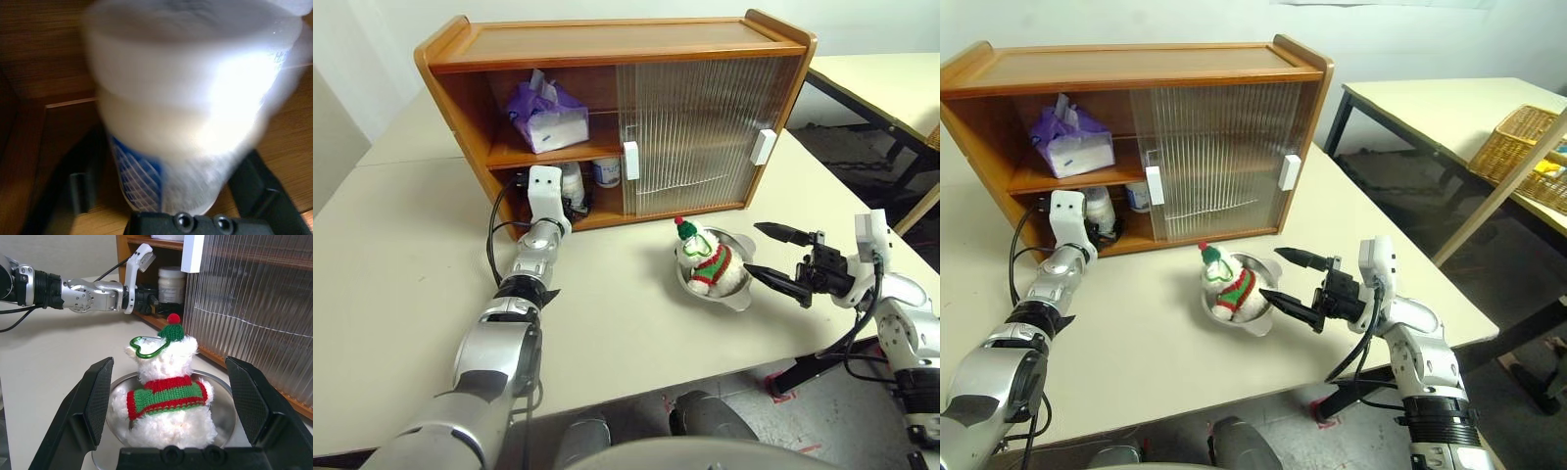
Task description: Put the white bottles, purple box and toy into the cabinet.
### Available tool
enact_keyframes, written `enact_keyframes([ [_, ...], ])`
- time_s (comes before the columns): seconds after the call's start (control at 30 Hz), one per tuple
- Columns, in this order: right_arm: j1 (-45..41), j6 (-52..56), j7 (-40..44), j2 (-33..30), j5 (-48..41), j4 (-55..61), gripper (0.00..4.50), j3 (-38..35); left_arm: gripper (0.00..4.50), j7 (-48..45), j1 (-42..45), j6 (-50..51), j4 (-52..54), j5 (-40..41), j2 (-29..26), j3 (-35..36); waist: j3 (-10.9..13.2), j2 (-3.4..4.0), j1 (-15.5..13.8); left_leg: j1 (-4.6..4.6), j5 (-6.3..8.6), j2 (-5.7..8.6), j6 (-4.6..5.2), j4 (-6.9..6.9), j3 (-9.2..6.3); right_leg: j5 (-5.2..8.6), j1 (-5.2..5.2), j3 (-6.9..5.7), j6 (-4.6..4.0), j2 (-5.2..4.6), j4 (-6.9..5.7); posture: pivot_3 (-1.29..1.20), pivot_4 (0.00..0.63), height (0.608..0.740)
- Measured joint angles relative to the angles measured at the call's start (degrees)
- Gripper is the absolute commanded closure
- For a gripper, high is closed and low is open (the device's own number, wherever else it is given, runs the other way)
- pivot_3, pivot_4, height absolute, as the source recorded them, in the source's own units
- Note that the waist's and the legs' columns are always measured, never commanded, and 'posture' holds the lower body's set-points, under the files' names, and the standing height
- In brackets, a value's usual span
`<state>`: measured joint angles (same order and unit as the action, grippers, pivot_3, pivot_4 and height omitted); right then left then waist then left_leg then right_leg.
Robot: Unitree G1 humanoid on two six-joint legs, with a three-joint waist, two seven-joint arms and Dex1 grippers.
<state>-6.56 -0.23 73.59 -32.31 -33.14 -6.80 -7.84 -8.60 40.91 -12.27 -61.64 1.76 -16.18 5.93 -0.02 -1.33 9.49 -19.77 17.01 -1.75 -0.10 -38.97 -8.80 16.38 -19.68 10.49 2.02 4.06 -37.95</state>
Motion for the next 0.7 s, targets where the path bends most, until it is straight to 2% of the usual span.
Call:
enact_keyframes([
  [0.3,-0.1,-0.1,-0.4,0.1,0.0,-0.2,0.0,0.0,0.01,3.3,-0.5,0.9,1.5,0.1,0.9,0.5,0.0,0.0,0.0,-0.01,-0.01,0.01,-0.02,0.01,0.0,0.0,0.01,0.0,0.0,0.0,0.01,-0.21,0.0,0.74],
  [0.6,-1.2,-0.1,-1.5,0.0,0.0,-1.6,0.0,-1.2,0.01,0.5,-13.2,4.4,21.7,-0.3,0.5,-1.3,0.0,0.01,0.0,-0.03,0.02,0.04,0.01,0.07,0.01,0.02,0.01,0.0,-0.09,0.0,0.07,-0.2,0.0,0.74],
  [0.7,-2.2,-0.2,-1.2,-0.5,0.0,-3.6,0.0,-2.2,0.01,-1.6,-17.8,5.6,29.7,-0.2,-0.6,-2.3,0.0,0.01,-0.1,-0.05,0.03,0.05,0.01,0.07,0.0,-0.15,-0.01,0.0,-0.41,-0.01,0.07,-0.19,0.0,0.74],
])
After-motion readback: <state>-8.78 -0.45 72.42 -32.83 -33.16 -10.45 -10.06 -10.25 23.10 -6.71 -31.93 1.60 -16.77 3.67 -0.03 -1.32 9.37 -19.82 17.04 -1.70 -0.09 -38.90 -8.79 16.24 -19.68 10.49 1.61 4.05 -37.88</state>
